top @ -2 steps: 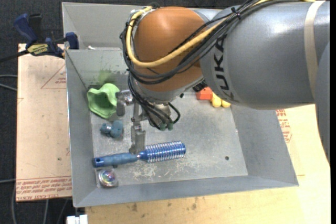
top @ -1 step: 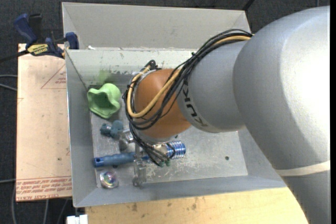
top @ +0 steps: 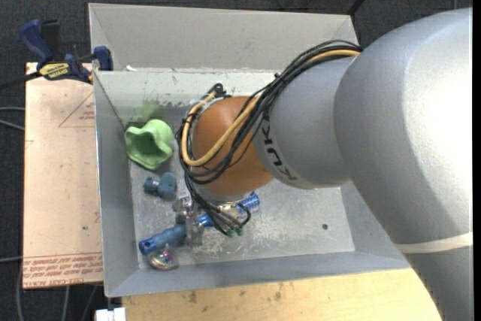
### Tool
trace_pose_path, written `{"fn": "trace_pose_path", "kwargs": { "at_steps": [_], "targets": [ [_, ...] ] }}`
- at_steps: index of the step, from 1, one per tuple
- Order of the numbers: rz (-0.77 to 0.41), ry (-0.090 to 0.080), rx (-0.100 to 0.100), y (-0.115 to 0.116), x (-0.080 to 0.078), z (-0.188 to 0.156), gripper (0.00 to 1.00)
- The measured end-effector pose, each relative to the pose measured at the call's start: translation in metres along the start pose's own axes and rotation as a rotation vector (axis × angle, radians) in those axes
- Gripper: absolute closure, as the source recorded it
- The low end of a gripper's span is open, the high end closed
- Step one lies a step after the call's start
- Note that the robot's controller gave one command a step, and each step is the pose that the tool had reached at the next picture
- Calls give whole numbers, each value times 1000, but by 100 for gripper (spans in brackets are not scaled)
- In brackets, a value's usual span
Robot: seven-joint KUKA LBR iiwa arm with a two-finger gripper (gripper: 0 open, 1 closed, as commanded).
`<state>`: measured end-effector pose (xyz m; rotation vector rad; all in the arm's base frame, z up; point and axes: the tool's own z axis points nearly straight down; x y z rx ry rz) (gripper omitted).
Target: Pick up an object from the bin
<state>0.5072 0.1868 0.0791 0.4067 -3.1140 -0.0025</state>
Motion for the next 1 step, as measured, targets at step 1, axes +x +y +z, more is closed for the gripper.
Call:
{"fn": "trace_pose_path", "kwargs": {
  "at_steps": [1],
  "targets": [
    [5, -10, 0, 8, 1, -131, 100]
  ]
}}
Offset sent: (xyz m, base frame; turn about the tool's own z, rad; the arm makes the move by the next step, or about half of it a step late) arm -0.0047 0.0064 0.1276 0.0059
